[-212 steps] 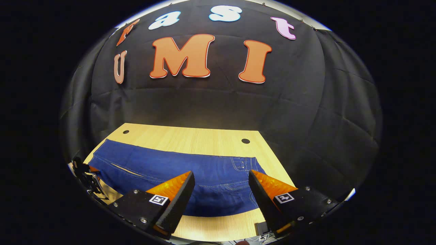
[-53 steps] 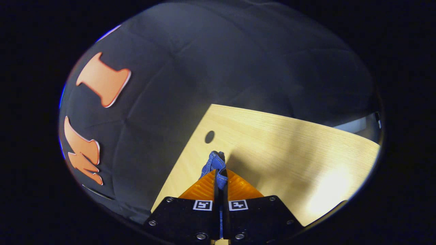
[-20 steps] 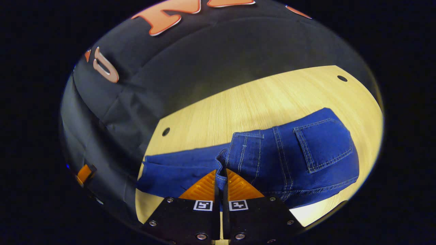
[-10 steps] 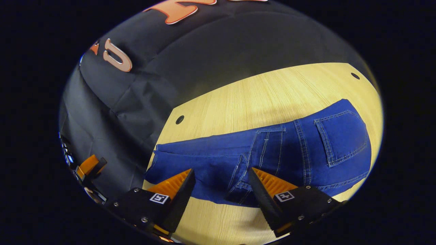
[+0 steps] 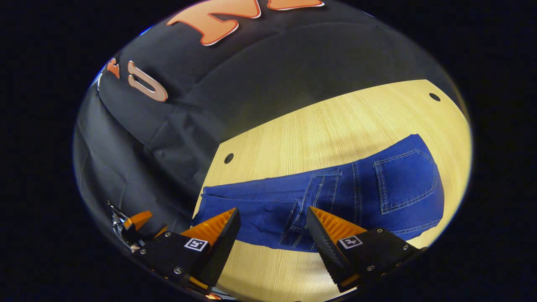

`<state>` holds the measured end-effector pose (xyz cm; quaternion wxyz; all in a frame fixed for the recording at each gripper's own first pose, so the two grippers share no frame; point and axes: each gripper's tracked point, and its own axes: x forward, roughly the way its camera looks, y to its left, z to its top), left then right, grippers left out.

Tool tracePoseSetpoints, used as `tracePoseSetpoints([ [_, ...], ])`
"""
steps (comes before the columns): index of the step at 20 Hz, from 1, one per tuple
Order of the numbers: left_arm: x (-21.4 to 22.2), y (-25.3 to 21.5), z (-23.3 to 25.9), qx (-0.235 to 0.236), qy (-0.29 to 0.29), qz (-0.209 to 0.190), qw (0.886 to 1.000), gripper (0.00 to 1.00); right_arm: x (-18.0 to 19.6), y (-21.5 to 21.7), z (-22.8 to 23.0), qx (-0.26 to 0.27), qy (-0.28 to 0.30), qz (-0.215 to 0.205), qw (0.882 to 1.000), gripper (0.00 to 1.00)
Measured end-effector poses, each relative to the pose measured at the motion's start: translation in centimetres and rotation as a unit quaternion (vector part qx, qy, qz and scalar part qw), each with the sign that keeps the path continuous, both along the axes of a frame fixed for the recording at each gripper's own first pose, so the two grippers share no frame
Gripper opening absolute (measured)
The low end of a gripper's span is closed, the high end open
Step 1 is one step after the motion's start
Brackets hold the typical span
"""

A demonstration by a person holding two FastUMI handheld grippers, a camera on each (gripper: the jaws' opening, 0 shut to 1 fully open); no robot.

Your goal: Grasp the waist and the cuffs of the jeans and fold them to make the two legs overlap; first hold the waist and fold one-third of the jeans toward the cuffs, then hold the cuffs and fold the remaining one-third in the same direction to finish folding.

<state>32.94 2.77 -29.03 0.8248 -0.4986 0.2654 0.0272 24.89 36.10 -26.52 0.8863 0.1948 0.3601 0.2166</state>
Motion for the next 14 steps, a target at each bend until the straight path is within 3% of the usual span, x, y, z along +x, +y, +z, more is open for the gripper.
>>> tracePoseSetpoints([
  [7,-0.9,-1.2,-5.0,-0.033,0.098,0.034,0.994,0.98,0.3,-3.8,0.2,0.002,0.019,-0.022,1.000,0.98],
  [14,0.9,-1.9,-8.8,-0.005,0.151,0.069,0.986,0.98,1.1,-7.0,0.3,0.027,0.039,-0.058,0.997,0.98],
])
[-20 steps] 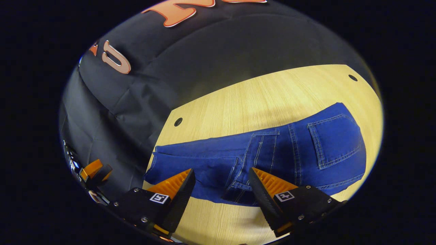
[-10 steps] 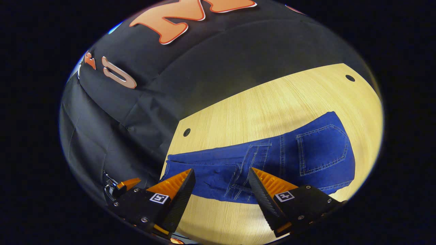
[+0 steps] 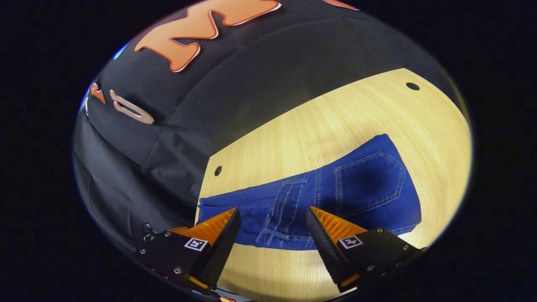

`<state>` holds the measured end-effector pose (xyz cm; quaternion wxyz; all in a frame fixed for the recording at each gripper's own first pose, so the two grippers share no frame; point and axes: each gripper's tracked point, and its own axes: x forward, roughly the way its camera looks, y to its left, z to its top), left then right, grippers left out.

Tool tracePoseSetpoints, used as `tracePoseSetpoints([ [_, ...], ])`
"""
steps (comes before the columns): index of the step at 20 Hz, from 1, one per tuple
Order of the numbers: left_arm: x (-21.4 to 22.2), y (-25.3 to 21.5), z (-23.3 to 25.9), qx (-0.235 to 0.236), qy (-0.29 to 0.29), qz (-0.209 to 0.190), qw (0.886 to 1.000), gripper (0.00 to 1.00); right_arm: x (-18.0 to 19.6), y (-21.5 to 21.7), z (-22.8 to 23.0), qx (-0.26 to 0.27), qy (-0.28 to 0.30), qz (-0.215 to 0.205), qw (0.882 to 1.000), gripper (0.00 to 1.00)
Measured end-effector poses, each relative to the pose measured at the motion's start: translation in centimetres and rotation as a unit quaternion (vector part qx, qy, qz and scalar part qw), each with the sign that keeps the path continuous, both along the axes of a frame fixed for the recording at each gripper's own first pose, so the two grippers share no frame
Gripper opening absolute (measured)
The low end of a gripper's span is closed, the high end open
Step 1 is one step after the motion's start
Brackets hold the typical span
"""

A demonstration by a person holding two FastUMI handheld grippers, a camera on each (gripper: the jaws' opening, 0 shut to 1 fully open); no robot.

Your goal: Grasp the waist and the cuffs of the jeans and fold them to make the two legs overlap; first hold the waist and fold one-third of the jeans toward the cuffs, then hold the cuffs and fold the remaining one-third in the same direction to finish folding.

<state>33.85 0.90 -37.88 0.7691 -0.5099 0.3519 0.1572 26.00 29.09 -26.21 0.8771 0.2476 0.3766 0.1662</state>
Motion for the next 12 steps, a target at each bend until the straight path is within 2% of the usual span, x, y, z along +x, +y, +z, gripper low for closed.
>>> tracePoseSetpoints([
  [3,1.2,-0.3,-0.2,0.025,0.003,-0.009,1.000,0.96,0.4,-0.8,0.3,0.015,0.004,-0.015,1.000,0.98],
  [8,2.6,-0.6,0.6,0.041,-0.011,-0.031,0.999,0.96,0.7,-1.1,0.5,0.028,0.009,-0.023,0.999,0.98],
  [10,3.2,-0.5,0.3,0.045,-0.009,-0.021,0.999,0.98,0.9,-1.1,0.5,0.035,0.010,-0.026,0.999,0.98],
  [11,3.7,-0.8,0.4,0.045,-0.009,-0.026,0.999,0.89,1.0,-1.2,0.6,0.036,0.008,-0.028,0.999,0.98],
  [12,4.4,-1.3,0.2,0.044,-0.008,-0.024,0.999,0.91,1.1,-1.4,0.8,0.037,0.008,-0.031,0.999,0.98],
])
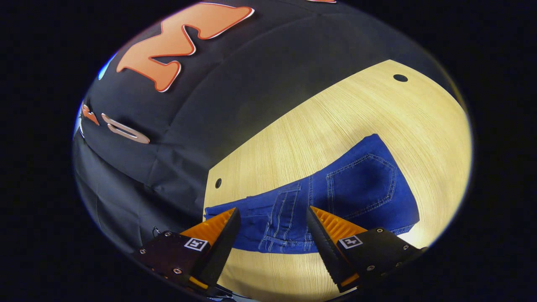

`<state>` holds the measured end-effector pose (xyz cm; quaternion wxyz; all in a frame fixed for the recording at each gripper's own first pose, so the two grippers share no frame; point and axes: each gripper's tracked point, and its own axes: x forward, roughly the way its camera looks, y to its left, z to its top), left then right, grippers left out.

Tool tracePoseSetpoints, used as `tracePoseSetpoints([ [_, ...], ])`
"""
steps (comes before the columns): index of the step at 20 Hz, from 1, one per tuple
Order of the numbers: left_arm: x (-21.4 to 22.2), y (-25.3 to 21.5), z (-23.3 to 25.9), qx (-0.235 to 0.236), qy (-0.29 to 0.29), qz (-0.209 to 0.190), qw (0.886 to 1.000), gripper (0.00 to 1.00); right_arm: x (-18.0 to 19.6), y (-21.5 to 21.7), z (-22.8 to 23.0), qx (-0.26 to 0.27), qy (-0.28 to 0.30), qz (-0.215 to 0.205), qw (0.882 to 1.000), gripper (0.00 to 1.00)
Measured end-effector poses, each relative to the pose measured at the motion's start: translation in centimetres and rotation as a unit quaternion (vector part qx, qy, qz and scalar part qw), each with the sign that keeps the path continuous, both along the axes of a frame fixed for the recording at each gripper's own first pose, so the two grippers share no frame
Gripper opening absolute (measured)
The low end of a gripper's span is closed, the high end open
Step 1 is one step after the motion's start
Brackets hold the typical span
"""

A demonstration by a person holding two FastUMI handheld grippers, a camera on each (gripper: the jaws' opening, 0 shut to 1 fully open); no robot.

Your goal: Grasp the waist and the cuffs of the jeans and fold them to make the two legs overlap; first hold the waist and fold one-third of the jeans toward the cuffs, then hold the cuffs and fold the remaining one-third in the same direction to finish folding.

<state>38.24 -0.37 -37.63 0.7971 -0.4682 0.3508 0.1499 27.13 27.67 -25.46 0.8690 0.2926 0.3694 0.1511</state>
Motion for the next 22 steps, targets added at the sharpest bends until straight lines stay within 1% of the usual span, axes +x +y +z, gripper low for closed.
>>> tracePoseSetpoints([
  [2,1.6,-1.1,0.2,-0.022,-0.010,-0.008,1.000,0.91,0.2,-0.3,0.2,0.004,-0.001,-0.005,1.000,0.98],
  [3,2.1,-1.4,0.1,-0.032,-0.011,-0.004,0.999,0.91,0.3,-0.5,0.2,0.004,-0.002,-0.008,1.000,0.98],
  [4,1.0,-1.5,-1.7,-0.040,0.052,0.004,0.998,0.72,0.5,-0.7,0.2,0.003,-0.002,-0.012,1.000,0.98],
  [5,1.5,0.2,-1.3,-0.042,0.053,0.055,0.996,0.53,0.5,-0.9,0.2,0.002,-0.001,-0.016,1.000,0.98],
  [6,1.0,-0.5,-1.9,-0.070,0.073,0.065,0.993,0.34,0.6,-0.9,0.2,0.003,0.000,-0.018,1.000,0.98],
  [7,1.6,-0.7,-1.7,-0.094,0.062,0.075,0.991,0.14,0.6,-1.0,0.1,0.003,0.001,-0.019,1.000,0.98],
  [8,1.2,-0.8,-0.9,-0.103,0.056,0.070,0.991,0.12,0.5,-1.1,-0.1,0.003,0.002,-0.020,1.000,0.98],
  [9,1.4,-1.4,-0.9,-0.099,0.046,0.051,0.993,0.12,0.4,-1.5,-0.4,0.001,0.003,-0.021,1.000,0.98],
  [12,2.0,-1.7,3.0,-0.049,0.004,-0.004,0.999,0.12,0.3,-2.1,-0.6,-0.006,0.000,-0.023,1.000,0.98],
  [15,2.9,-3.6,7.8,-0.008,-0.038,-0.054,0.998,0.12,0.5,-2.2,0.4,0.005,-0.009,-0.024,1.000,0.98],
  [18,4.1,-7.8,12.9,0.048,-0.073,-0.112,0.990,0.12,0.7,-3.1,1.8,0.017,-0.025,-0.025,0.999,0.98],
  [20,4.2,-11.5,16.3,0.084,-0.093,-0.148,0.981,0.12,0.5,-4.0,2.5,0.020,-0.035,-0.026,0.999,0.98],
  [22,4.4,-15.6,19.2,0.123,-0.113,-0.184,0.969,0.12,0.3,-5.7,3.3,0.022,-0.047,-0.028,0.998,0.98],
])
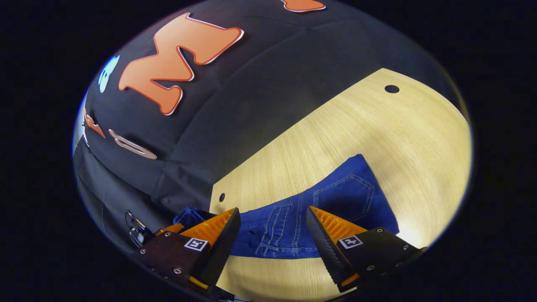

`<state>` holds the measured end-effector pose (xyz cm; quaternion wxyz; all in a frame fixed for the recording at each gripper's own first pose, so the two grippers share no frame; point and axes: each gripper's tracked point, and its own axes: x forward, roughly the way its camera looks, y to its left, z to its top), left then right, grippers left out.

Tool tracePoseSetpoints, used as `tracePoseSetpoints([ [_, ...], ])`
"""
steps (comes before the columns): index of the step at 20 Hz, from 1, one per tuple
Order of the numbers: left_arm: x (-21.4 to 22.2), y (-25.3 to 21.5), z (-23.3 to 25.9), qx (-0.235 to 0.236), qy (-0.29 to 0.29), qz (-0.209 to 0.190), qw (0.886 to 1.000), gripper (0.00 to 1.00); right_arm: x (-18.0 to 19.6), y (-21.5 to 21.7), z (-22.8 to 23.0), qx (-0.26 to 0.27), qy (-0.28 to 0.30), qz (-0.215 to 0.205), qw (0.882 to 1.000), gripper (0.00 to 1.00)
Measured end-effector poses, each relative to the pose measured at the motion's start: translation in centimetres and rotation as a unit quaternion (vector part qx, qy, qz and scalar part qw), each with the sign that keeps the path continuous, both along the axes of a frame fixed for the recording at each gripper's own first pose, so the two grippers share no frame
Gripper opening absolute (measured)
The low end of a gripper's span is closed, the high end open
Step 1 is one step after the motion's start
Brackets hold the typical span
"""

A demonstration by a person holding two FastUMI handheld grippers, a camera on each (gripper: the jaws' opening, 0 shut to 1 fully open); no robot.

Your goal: Grasp the waist and the cuffs of the jeans and fold them to make the two legs overlap; first hold the waist and fold one-third of the jeans toward the cuffs, then hold the cuffs and fold the remaining one-third in the same direction to finish folding.

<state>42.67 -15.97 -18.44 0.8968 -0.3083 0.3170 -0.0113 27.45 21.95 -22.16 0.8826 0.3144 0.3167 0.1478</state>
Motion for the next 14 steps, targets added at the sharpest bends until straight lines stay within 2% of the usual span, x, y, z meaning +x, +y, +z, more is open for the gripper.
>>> tracePoseSetpoints([
  [3,0.1,-6.8,4.0,0.049,-0.040,-0.046,0.997,0.12,-0.4,-2.8,1.3,0.011,-0.015,-0.003,1.000,0.98],
  [7,-0.5,-17.1,7.9,0.118,-0.078,-0.107,0.984,0.12,-0.6,-8.6,2.5,0.012,-0.029,-0.024,0.999,0.98],
  [10,-1.0,-23.9,8.3,0.146,-0.083,-0.148,0.975,0.12,-1.1,-13.4,3.4,0.016,-0.036,-0.042,0.998,0.98],
  [14,-2.1,-32.8,6.1,0.149,-0.065,-0.194,0.967,0.12,-1.7,-19.1,3.2,0.000,-0.040,-0.062,0.997,0.97],
])
